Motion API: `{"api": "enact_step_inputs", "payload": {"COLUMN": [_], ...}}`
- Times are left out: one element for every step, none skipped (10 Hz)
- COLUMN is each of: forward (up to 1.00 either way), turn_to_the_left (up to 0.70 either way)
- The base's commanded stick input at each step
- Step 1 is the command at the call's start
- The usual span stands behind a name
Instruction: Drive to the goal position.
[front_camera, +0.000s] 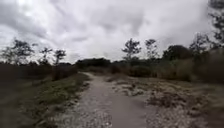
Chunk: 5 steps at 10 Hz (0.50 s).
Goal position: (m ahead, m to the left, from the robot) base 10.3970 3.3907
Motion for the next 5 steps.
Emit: {"api": "enact_step_inputs", "payload": {"forward": [0.85,0.85,0.85,0.85,0.85], "turn_to_the_left": [0.0,0.0,0.0,0.0,0.0]}}
